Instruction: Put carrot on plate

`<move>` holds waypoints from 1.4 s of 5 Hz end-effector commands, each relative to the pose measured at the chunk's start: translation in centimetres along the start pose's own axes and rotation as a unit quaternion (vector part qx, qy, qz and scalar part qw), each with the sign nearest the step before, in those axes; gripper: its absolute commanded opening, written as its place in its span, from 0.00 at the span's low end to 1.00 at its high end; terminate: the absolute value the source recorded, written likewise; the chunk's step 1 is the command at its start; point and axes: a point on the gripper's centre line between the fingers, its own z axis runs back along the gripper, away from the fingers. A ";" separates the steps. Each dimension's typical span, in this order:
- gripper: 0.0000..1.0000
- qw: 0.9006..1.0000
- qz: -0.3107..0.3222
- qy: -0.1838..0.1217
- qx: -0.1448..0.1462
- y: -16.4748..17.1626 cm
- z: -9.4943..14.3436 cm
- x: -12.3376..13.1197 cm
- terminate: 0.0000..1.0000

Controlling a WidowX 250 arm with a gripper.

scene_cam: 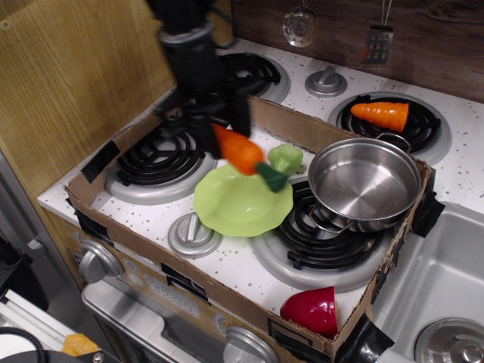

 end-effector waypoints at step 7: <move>1.00 0.996 0.027 -0.059 0.058 -3.0 4.9 -3.4 0.00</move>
